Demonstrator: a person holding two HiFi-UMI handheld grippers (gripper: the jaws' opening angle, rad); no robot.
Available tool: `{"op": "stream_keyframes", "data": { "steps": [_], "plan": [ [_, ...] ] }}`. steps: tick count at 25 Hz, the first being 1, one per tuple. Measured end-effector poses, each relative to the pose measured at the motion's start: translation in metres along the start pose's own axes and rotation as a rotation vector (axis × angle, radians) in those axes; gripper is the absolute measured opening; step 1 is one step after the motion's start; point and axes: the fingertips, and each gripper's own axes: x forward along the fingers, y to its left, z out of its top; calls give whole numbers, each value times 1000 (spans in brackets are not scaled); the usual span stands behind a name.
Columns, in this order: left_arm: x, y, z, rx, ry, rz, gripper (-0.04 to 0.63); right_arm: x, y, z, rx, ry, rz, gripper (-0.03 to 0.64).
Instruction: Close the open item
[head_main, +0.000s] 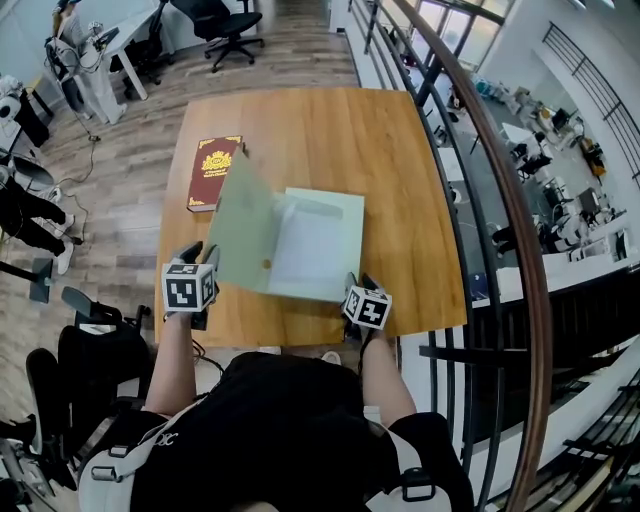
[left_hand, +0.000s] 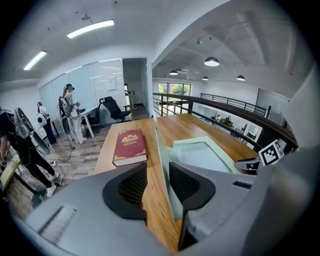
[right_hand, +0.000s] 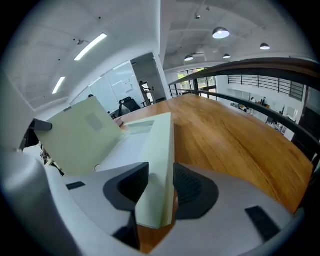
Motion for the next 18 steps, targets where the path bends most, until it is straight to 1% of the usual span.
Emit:
{"op": "stream_keyframes", "data": {
  "steps": [3,6,7,9,11,15,18],
  "plan": [
    [-1,0,-10,-22,8,-8,140,3,-6,-8,67,-8,17,158],
    [0,-1,-19,-52,13,-21,130,7,-7,-11,164,-19,81,160],
    [0,0,-21,-67,13,-21,112,8,-7,-12,202,-16,110,160],
    [-1,0,-23,-97,9,-20,42,9,-6,-16,246,-3,160,160],
    [-2,-1,-24,-117,2,-24,33,8,-1,-19,240,17,190,158],
    [-6,-5,-19,-137,-19,-43,14,6,9,-25,224,46,208,153],
    [-9,-9,-18,-127,-32,-42,6,7,20,-30,222,67,228,150]
  ]
}}
